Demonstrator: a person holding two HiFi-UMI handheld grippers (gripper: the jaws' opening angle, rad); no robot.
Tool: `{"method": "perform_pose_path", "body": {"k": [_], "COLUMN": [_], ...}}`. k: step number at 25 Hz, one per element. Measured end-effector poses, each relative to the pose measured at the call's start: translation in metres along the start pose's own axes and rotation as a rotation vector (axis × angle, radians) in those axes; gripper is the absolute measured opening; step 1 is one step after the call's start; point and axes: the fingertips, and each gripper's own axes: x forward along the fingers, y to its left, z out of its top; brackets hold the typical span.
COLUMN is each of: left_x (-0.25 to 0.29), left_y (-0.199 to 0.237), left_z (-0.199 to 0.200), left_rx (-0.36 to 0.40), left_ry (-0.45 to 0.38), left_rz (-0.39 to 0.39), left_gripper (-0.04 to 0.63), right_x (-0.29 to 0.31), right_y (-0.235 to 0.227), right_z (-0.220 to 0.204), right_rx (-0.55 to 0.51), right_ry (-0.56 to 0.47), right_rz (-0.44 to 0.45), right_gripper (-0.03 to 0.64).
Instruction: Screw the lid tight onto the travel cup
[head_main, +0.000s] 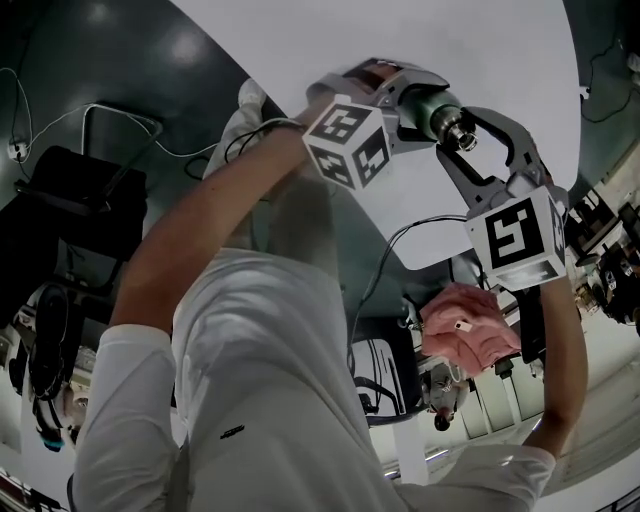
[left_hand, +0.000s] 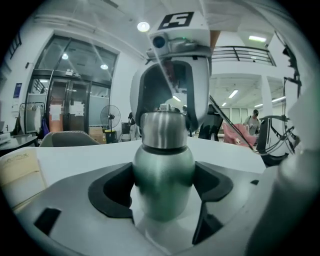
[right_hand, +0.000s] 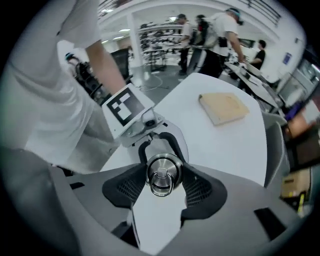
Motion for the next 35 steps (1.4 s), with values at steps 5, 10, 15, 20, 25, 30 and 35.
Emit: {"method": "perform_pose_path", "body": {"k": [5, 10, 15, 20, 25, 30, 35], "left_x": [0.001, 0.002, 0.003, 0.003, 0.004, 0.001, 0.002], "left_y": [-0.001, 0.0, -0.001, 0.0, -0.001, -0.001, -0.001], "left_z": [0.001, 0.001, 0.003, 0.003, 0.003, 0.0, 0.0], "left_rx": [0.001, -0.003, -0.003, -0.004, -0.006, -0.007, -0.013], "left_ry": [0.001, 0.011, 0.012, 0.011, 0.005, 0.007, 0.0], "left_rz": [-0.001, 0.009, 0.015, 0.011, 0.007, 0.005, -0.003], "left_gripper": [0.362, 0.362, 0.362, 0.362, 0.362, 0.362, 0.362], "right_x": [-0.003, -0.006, -0.01, -0.01, -0.016, -0.019, -0.023], "right_y": [-0.008, -0.015, -0.016, -0.017, -0.014, -0.004, 0.001], "right_z": [0.0, -0.004, -0.008, -0.008, 0.003, 0.018, 0.02], "right_rx": [0.355, 0.605, 0.776, 0.723, 0.525, 0.261, -0.005], "right_ry": [-0.125, -0.212, -0.248, -0.262, -0.217, -0.152, -0.064], "right_rz": [-0.14, -0.268, -0.36, -0.354, -0.314, -0.186, -0.095], "right_gripper": [0.224, 0.224, 0.224, 0.229, 0.27, 0.27, 0.27]}}
